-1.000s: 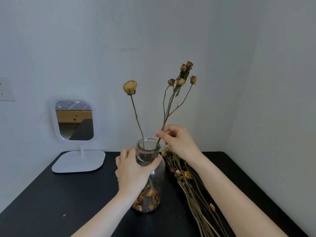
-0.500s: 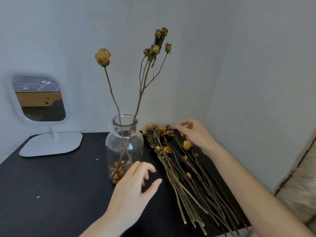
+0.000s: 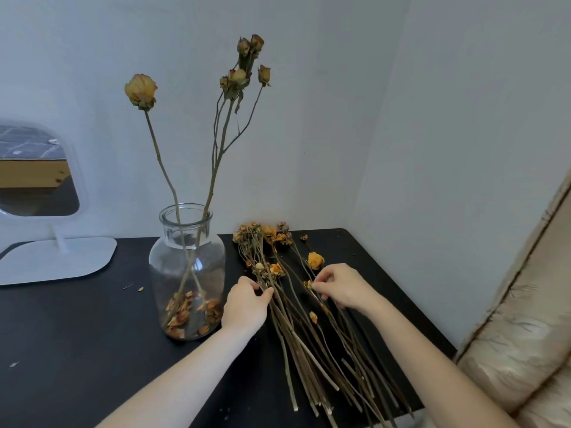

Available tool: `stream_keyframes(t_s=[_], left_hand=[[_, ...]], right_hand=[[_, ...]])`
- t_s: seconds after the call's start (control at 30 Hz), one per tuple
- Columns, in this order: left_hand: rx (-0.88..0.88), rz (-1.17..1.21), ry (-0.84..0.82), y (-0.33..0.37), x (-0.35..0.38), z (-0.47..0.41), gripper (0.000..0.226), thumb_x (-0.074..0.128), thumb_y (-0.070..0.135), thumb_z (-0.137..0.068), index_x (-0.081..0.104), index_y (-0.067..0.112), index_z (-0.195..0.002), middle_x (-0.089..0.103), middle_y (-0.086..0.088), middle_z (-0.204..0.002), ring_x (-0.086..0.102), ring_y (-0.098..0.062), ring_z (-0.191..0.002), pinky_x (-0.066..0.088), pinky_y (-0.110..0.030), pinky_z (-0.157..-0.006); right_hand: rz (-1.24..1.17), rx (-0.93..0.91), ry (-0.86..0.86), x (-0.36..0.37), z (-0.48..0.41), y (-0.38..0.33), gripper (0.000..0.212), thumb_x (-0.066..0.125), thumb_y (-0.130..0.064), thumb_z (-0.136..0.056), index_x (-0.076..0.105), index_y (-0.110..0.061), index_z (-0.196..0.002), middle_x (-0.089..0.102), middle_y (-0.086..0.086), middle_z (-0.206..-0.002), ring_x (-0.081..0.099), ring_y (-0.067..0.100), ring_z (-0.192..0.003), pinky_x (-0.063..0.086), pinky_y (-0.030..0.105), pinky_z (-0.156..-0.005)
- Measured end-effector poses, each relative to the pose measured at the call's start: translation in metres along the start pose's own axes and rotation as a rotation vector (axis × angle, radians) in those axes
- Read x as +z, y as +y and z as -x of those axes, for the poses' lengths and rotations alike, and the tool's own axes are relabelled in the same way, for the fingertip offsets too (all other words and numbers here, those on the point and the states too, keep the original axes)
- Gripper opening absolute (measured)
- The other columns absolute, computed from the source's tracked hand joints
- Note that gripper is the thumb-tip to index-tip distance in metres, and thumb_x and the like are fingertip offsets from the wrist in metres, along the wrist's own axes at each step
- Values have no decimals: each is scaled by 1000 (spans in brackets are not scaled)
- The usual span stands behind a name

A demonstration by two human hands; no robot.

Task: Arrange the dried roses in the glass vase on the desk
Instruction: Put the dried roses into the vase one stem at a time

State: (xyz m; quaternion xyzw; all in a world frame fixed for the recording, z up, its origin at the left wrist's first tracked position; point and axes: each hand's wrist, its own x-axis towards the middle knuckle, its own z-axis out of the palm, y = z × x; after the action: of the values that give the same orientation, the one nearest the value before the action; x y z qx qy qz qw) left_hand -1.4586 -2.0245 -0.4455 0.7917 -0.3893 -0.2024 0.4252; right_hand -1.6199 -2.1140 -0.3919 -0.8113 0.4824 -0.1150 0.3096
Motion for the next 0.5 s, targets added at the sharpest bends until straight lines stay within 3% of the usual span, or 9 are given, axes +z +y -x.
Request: stream_keyframes(t_s=[0.1,0.23,0.33,0.43,0.5], left_hand=[[-40,-28,-8,0,5,-5,23,59,37,-88,53,15,-93,58,-1,-92,52,-13,-76,40,-27,-63],[-101,-22,-35,-4,9,-7,24,60,40,-86,55,17,-80,58,-1,-84,56,-18,-79,42,-30,-67],[-145,45,-56,-5,8,-8,28,62,38,-85,60,12,-77,58,-2,-74,56,-19,-72,42,-30,-63],[-159,124,-56,-4,6,-7,30,64,33,-84,63,7,-70,58,-4,-68,58,-21,-70,47,-35,-69],[-160,139,-50,-4,5,-5,31,64,32,-85,68,4,-73,65,-8,-72,62,-22,-75,50,-37,-75]], right_hand=[[-2,-68,-37,14,-9,-10,16,58,-33,-89,64,-20,-96,63,-7,-65,55,-1,-55,38,15,-54],[-11,-127,-42,32,-20,-27,20,58,-36,-88,65,-17,-91,60,-7,-58,50,-5,-43,34,15,-52],[9,-128,-46,42,-28,-38,28,60,-36,-87,70,-10,-90,59,-3,-58,53,2,-54,41,21,-62],[60,-94,-37,49,-34,-43,29,61,-32,-86,72,-5,-88,62,4,-68,62,17,-73,52,34,-78],[87,-54,-39,51,-36,-41,25,61,-27,-86,73,-5,-88,63,4,-71,65,20,-81,53,35,-83]])
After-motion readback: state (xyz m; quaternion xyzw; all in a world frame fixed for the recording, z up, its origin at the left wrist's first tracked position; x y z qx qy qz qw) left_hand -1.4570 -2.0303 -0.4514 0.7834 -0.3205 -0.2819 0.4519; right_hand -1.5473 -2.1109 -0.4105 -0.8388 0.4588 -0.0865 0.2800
